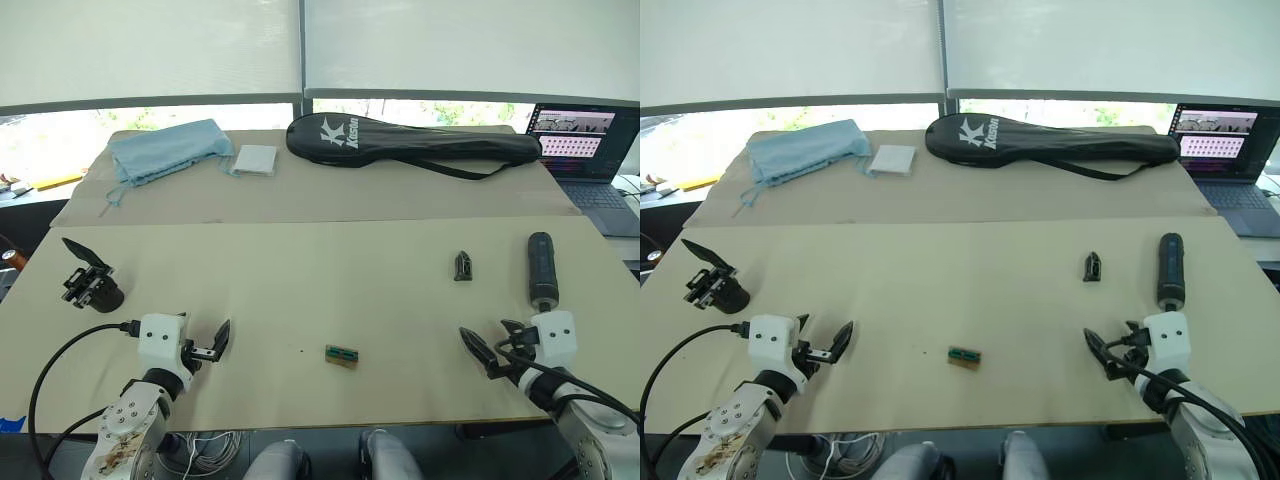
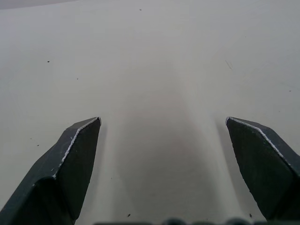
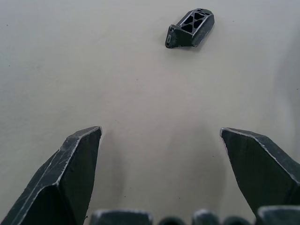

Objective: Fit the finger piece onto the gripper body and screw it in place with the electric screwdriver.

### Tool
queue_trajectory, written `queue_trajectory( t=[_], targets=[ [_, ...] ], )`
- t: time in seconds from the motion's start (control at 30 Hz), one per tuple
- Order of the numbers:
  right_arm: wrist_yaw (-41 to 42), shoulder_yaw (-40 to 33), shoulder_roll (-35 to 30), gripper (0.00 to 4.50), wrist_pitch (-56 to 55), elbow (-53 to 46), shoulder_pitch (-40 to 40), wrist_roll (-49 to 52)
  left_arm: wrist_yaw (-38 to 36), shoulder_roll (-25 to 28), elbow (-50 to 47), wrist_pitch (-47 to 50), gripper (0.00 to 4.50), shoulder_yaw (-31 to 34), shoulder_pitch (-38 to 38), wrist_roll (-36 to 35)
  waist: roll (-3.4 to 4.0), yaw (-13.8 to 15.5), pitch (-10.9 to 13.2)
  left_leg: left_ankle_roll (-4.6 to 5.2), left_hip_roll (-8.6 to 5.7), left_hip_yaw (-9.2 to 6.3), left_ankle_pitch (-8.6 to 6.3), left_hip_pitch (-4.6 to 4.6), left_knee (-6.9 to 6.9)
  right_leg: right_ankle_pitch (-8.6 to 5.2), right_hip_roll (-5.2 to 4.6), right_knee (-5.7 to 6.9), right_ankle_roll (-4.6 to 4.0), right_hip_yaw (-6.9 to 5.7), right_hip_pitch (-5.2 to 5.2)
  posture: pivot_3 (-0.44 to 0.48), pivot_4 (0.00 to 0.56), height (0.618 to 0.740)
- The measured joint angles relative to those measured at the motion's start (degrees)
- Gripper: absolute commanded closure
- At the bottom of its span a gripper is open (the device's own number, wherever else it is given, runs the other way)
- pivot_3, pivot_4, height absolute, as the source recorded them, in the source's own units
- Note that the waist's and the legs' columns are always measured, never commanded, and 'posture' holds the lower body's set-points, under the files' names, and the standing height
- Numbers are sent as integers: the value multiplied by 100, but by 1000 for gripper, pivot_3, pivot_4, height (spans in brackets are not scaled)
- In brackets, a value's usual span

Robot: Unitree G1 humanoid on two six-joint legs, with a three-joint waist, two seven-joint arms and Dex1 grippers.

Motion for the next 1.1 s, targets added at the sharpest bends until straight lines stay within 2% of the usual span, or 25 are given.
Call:
queue_trajectory(
  t=[0.1,0.2,0.33,0.5,0.63,0.83,1.1],
  targets=[
    [230,112,-123,29,-64,136,-172,19,11,-55,-39,-5,0,81,104,-41,0,-23,0,0,0,3,0,0,1,0,1,0,0,-1,0,0,150,736],
    [1301,445,-802,29,-66,300,-1206,390,213,-450,-232,-11,0,510,540,-302,-1,-191,5,12,4,31,-7,12,0,1,3,0,1,14,-2,0,150,736],
    [2239,809,-1172,29,-68,309,-2327,770,365,-589,-324,-166,0,1140,957,-482,-24,-95,7,-1,20,-11,-2,13,-3,-10,9,-2,-17,-4,10,0,150,736],
    [3026,1694,-1120,29,156,405,-3291,1086,223,-244,28,-306,0,1859,1008,-690,-28,49,8,-1,15,-16,-2,-13,9,-10,-6,-2,-19,-8,-2,0,150,736],
    [3149,2122,-986,29,375,337,-3811,1185,-83,365,681,-429,0,2079,640,-699,-32,63,6,1,11,-19,-3,-13,10,-9,-9,-2,-18,-14,-2,0,150,736],
    [3117,2399,-859,29,587,171,-3955,1201,-421,1056,1952,-645,0,2081,-212,-633,-34,32,5,-2,2,-18,-1,-16,10,-7,-8,-2,-15,-19,-10,0,150,736],
    [2738,2327,-852,29,854,-304,-3714,1410,-566,1452,3382,-779,0,1957,-1294,-546,-42,-10,0,-7,1,-17,0,-14,9,-5,-5,3,-12,-23,-14,0,150,736]
  ],
)
